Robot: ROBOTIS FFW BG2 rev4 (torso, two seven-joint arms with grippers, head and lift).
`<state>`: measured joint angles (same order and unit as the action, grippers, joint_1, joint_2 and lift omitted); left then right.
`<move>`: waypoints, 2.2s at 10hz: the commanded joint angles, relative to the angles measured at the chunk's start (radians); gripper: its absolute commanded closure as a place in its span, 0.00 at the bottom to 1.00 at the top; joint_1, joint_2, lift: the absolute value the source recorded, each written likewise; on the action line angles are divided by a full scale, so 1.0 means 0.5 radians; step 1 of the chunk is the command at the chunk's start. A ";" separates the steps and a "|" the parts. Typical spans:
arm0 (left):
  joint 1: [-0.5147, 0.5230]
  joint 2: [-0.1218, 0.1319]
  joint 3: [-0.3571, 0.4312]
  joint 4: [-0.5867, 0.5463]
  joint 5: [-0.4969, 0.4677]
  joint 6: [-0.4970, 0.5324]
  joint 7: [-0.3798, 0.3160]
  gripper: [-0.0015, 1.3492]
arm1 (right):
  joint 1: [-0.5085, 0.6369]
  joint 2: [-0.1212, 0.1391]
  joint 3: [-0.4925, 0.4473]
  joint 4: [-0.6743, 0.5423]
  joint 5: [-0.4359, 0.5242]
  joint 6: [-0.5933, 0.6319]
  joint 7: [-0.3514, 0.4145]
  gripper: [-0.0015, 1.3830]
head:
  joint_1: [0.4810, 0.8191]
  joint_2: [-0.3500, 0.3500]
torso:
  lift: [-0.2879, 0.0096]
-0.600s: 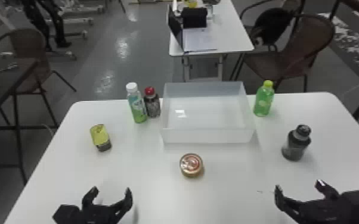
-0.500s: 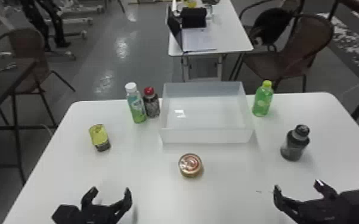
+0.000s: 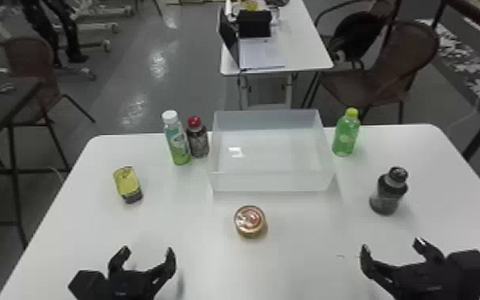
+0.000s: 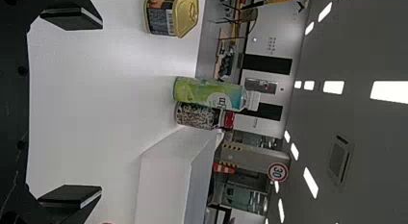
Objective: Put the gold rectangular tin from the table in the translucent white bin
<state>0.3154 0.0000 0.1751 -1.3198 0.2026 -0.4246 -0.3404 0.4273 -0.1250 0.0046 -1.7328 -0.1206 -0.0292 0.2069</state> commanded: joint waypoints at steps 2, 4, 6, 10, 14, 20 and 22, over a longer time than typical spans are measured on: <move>-0.020 -0.005 -0.022 0.013 -0.010 0.021 0.000 0.07 | 0.001 -0.005 0.003 0.008 -0.017 -0.006 0.000 0.06 | 0.63 0.62 | 0.78; -0.082 -0.005 0.012 0.029 -0.129 0.079 0.079 0.07 | 0.001 -0.005 0.012 0.011 -0.026 -0.006 0.000 0.06 | 0.63 0.62 | 0.78; -0.152 -0.005 0.073 0.078 -0.270 0.122 0.181 0.07 | 0.004 -0.005 0.012 0.005 -0.023 -0.006 0.007 0.06 | 0.63 0.64 | 0.78; -0.373 -0.005 0.079 0.240 -0.286 0.104 0.392 0.08 | 0.004 0.011 0.028 0.005 -0.023 -0.006 0.007 0.06 | 0.63 0.71 | 0.78; -0.618 -0.003 0.033 0.464 -0.286 0.242 0.500 0.09 | -0.008 0.066 0.028 0.030 0.002 -0.006 0.059 0.06 | 0.63 0.71 | 0.78; -0.928 0.169 0.073 0.716 -0.390 0.530 0.589 0.09 | -0.023 0.097 0.025 0.054 0.008 -0.006 0.108 0.06 | 0.63 0.77 | 0.78; -1.023 0.242 0.018 0.842 -0.289 0.502 0.580 0.09 | -0.032 0.100 0.025 0.066 0.008 -0.006 0.129 0.06 | 0.63 0.80 | 0.78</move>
<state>-0.1836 0.1102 0.1943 -0.9180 0.0353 -0.1666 -0.0504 0.4134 -0.0754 0.0168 -1.7023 -0.1167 -0.0322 0.2699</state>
